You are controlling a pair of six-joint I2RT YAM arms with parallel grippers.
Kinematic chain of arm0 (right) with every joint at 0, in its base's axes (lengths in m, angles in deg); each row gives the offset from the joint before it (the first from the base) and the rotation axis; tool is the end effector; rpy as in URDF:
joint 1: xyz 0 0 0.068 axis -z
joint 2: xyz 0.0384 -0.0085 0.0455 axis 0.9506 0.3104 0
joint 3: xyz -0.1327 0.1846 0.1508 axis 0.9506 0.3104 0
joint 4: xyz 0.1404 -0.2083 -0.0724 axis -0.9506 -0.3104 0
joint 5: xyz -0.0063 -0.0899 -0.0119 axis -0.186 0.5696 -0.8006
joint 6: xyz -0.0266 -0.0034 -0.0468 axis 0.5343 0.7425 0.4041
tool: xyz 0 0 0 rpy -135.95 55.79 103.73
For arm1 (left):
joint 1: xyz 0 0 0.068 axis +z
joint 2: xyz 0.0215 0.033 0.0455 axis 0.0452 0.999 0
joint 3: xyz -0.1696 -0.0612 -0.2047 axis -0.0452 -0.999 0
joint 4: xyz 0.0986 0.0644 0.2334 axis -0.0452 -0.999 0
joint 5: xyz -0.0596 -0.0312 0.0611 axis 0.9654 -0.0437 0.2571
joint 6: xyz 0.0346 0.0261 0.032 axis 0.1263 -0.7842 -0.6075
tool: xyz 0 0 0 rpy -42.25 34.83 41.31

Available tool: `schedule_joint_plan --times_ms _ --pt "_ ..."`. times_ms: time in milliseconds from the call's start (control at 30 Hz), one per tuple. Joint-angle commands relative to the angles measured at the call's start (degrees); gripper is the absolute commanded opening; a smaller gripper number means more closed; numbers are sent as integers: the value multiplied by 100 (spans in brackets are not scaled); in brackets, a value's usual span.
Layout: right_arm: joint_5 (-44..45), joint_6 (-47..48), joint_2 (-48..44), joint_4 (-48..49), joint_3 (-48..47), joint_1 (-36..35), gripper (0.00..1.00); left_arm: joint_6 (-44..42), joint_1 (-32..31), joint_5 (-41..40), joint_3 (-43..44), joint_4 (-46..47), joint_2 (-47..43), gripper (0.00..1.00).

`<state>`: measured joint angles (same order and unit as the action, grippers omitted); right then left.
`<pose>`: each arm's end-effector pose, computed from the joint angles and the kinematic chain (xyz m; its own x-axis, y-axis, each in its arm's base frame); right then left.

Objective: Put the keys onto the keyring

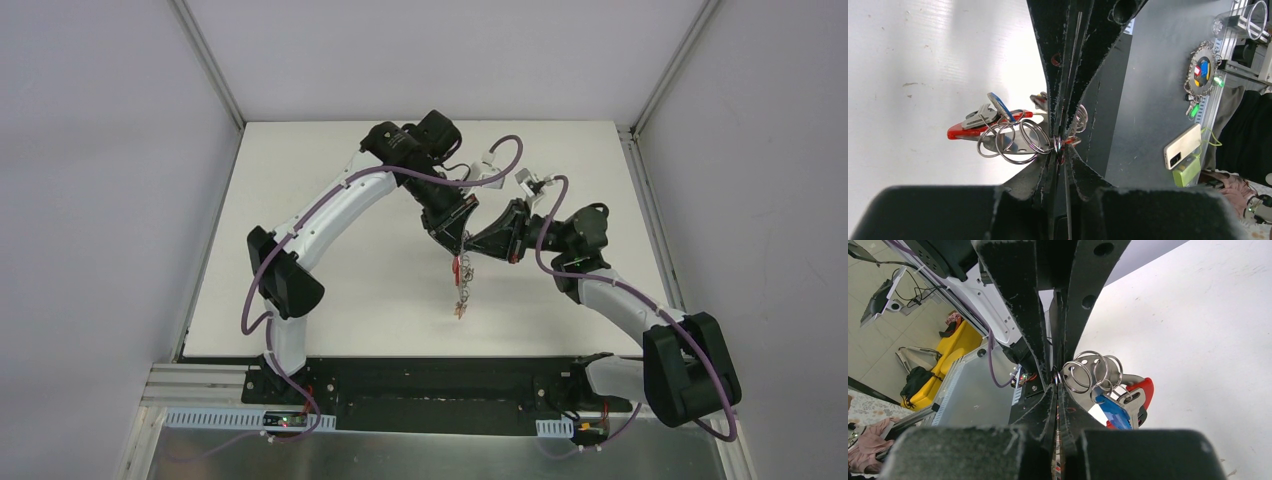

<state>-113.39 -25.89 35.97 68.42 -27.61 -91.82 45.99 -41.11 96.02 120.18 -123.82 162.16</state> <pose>0.2176 0.1133 0.2911 -0.1340 0.1662 -0.9769 -0.9900 0.0210 0.1394 0.2656 -0.2884 0.3824 -0.3592 0.6598 -0.6600 0.9020 0.0639 -0.4270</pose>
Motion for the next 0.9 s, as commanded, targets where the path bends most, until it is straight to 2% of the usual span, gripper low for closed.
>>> schedule_joint_plan --times_ms 0,367,533,867 --pt "259 71 -199 502 -51 53 0 -47 98 463 -262 372 -549 12" --pt "217 -111 -283 685 -68 226 0 -139 455 1030 -1171 1109 -1225 29" --pt "189 -240 -304 797 -93 269 0 -104 468 1028 -1607 1651 -1416 32" --pt "52 -432 -332 1063 -71 340 0 250 555 828 -1950 2592 -1438 33"
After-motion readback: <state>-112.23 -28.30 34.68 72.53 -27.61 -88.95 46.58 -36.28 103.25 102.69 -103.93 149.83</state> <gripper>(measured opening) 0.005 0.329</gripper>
